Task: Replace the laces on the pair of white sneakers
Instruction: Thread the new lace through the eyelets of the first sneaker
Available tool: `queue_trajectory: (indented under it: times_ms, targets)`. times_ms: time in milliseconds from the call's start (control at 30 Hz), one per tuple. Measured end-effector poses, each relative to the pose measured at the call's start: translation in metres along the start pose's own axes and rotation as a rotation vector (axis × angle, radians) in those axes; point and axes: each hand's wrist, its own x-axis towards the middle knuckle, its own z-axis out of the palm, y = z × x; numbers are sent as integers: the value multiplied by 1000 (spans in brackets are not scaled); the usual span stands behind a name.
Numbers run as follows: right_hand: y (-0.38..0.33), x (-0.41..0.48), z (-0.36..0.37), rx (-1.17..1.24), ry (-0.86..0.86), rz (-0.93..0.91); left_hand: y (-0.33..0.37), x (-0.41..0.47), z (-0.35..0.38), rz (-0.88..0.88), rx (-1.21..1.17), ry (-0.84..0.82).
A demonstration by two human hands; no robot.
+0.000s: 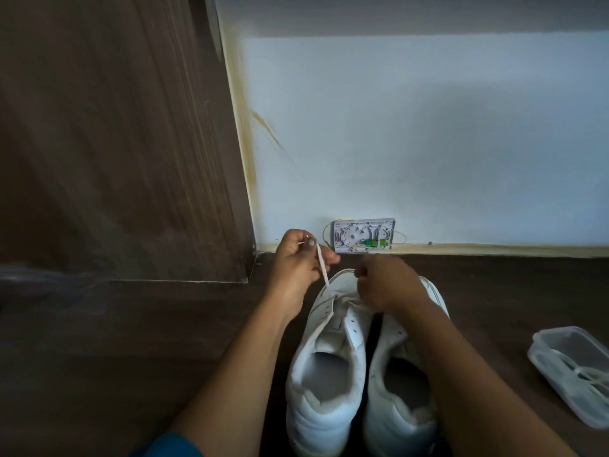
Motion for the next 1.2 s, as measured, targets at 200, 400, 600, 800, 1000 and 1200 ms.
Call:
queue_trajectory:
  times_ms: [200, 400, 600, 800, 1000, 1200]
  targets:
    - [15, -6, -9, -137, -298, -49, 23, -2, -4, 21, -149, 54]
    - [23, -11, -23, 127, -95, -81, 56, -6, -36, 161, -238, 200]
    - [29, -3, -28, 176, -43, 41, -10, -2, -37, 92, 1157, -288]
    - [23, -9, -28, -113, 30, 178, -32, 0, -16, 133, 1163, -206]
    - [34, -14, -45, -150, 190, 351, 6, 10, -36, 101, 656, 289]
    - [31, -8, -26, 49, 84, 211, -18, -4, -45, 86, 895, -112]
